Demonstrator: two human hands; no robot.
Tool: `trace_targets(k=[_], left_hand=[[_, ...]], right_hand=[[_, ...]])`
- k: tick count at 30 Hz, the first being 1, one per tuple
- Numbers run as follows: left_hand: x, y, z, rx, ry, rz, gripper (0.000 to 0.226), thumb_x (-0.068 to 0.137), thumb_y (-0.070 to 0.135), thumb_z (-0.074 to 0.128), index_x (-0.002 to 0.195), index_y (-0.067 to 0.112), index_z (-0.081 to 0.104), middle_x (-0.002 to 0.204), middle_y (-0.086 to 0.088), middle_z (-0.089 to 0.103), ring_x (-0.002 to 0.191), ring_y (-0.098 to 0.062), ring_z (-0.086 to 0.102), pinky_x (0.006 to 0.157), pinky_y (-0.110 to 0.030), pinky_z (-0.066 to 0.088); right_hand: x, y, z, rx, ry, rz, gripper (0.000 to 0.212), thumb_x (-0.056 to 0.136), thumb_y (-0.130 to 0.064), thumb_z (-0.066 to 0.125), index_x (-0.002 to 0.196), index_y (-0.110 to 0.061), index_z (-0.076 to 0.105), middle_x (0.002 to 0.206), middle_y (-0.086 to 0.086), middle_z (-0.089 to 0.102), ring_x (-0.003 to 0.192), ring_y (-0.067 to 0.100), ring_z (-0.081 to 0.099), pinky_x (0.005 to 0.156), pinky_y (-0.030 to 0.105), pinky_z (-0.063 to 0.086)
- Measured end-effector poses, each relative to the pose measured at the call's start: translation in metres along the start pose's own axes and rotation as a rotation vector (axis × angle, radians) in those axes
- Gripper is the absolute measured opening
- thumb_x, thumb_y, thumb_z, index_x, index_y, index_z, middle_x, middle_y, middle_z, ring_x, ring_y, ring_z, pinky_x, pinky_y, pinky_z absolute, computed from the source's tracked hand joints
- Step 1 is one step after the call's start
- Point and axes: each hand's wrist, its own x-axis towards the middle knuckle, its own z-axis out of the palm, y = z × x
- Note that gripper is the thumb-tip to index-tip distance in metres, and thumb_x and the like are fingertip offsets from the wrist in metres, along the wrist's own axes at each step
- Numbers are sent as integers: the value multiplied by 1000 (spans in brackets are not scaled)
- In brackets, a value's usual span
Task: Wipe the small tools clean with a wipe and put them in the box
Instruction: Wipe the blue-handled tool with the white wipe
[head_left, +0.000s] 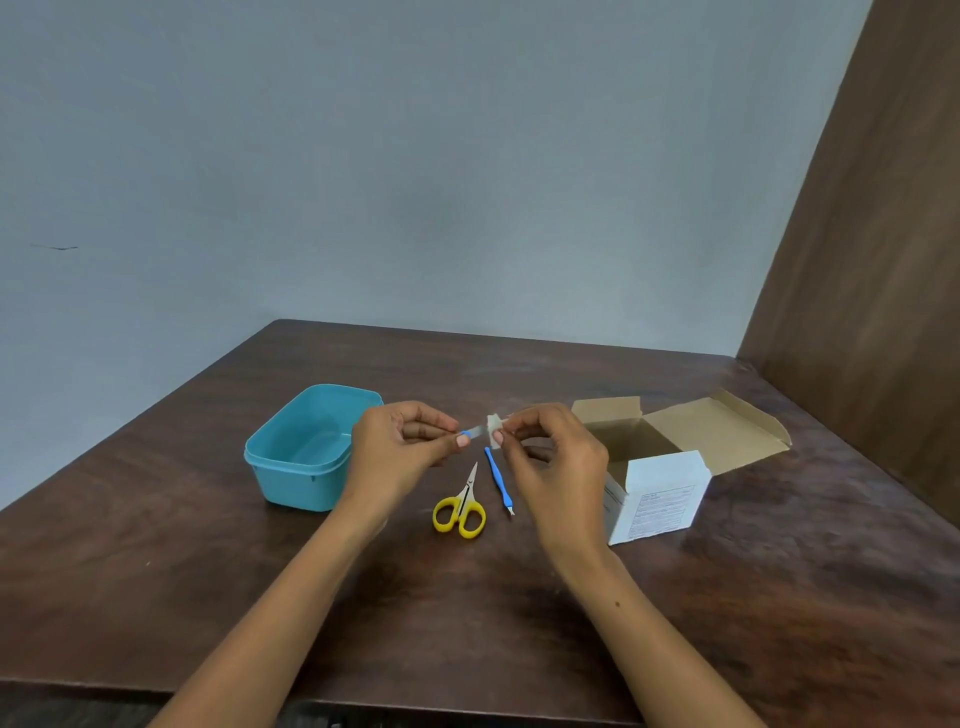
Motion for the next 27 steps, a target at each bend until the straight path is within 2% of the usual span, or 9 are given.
trace_targets(k=[3,7,10,13,16,18,22,27], left_hand=[[0,9,-8,-5,10,27,15,67,7,82,78,8,72,72,-11,73,68,-18,70,65,-28,59],[3,24,-32,40,69,52,16,68,7,82,80,8,72,75,-10,74,69,-16,71,65,-25,59],[10,29,-57,90,116,61,16,68,6,82,79,5,72,74,-13,73,68,-16,71,62,-22,59],[14,29,-80,238,152,60,15,68,7,83,78,6,72,72,-11,73,67,-18,70,63,-23,59],[15,23,-91,409,174,45,14,67,6,83,74,7,71,67,-6,71,64,-14,68,64,-27,57],[15,17,-93,492,165,36,14,66,5,83,74,6,71,65,-6,70,63,-11,67,60,-20,51],[15,8,-92,585,182,38,15,66,4,83,72,9,70,63,-3,68,62,-9,65,57,-14,44],[17,0,-91,655,223,58,14,68,3,81,70,10,68,61,0,65,62,-10,64,58,-16,44]], right_hand=[[-3,0,1,-8,-4,-1,16,73,0,76,76,-11,65,78,-4,63,76,0,59,63,6,46],[-7,-3,6,11,-38,15,21,73,-3,78,82,-12,62,83,-4,61,80,-7,59,64,4,46],[-7,-5,11,63,-59,28,24,72,-2,78,83,-14,60,85,-4,61,80,1,62,65,12,52],[-8,-4,15,81,-121,51,25,74,-5,78,83,-18,58,86,-3,63,78,6,64,66,21,55],[-9,-1,16,83,-147,50,24,73,-5,78,83,-16,59,85,-1,65,78,7,65,65,17,54],[-9,0,16,84,-158,60,26,73,-5,79,81,-18,58,83,-1,65,77,7,65,64,16,53],[-9,-1,17,106,-172,99,34,73,-5,78,76,-30,54,81,-1,65,76,11,66,65,25,56],[-9,0,16,101,-172,96,27,72,-4,79,78,-21,58,79,-2,64,75,8,65,63,20,55]])
